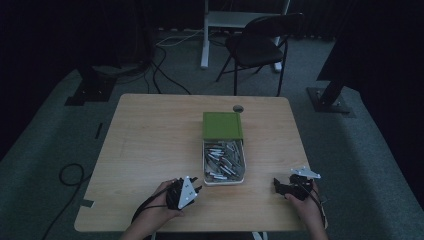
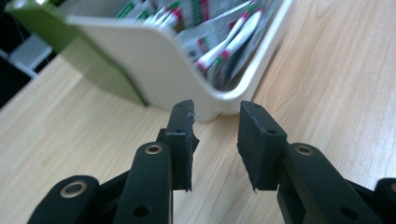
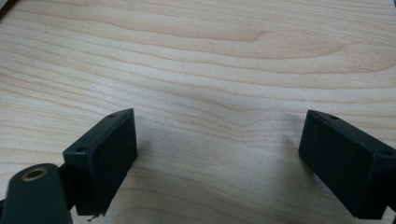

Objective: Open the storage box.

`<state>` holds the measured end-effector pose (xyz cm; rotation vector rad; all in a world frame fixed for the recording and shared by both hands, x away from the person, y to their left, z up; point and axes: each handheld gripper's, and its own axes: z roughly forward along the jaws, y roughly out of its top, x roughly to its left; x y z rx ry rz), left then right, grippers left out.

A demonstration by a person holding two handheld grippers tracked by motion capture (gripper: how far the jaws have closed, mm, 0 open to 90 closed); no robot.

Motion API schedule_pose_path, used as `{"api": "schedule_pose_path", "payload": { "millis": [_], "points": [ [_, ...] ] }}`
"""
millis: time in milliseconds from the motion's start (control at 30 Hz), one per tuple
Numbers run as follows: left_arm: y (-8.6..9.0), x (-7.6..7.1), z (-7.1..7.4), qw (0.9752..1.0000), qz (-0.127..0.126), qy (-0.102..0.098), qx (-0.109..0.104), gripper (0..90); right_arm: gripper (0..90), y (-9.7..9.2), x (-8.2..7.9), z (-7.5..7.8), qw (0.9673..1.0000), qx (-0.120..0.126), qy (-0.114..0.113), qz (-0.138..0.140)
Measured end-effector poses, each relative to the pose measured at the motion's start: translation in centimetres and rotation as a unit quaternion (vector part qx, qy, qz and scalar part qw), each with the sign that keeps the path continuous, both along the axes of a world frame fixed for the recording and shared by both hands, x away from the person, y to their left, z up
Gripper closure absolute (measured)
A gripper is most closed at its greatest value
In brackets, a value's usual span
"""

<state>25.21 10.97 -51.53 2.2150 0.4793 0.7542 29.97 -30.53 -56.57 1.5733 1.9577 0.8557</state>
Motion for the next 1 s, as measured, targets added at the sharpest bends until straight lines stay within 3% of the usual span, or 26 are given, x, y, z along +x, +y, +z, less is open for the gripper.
{"api": "schedule_pose_path", "payload": {
  "millis": [233,467,567,633,733,1000],
  "points": [
    [2.7,1.1,-0.5,0.9984,0.038,0.024,-0.034,65.0,11.0,0.0,0.0,0.0,1.0000,-0.001,0.000,0.000],
    [4.8,2.0,-1.0,0.9941,0.073,0.042,-0.069,61.9,11.0,0.0,0.0,0.0,1.0000,-0.001,0.000,0.000],
    [5.8,2.4,-1.2,0.9904,0.092,0.052,-0.089,61.2,11.0,0.0,0.0,0.0,1.0000,0.000,0.000,0.000],
    [6.1,2.5,-1.2,0.9895,0.097,0.054,-0.093,60.2,11.0,0.0,0.0,0.0,1.0000,-0.001,0.000,0.000],
    [7.3,2.9,-1.4,0.9862,0.115,0.058,-0.104,58.6,11.0,0.0,0.0,0.0,1.0000,-0.001,0.000,0.000],
    [9.5,3.3,-2.0,0.9757,0.155,0.071,-0.137,50.8,11.0,0.0,0.0,0.0,1.0000,-0.001,0.000,0.000]
  ]
}}
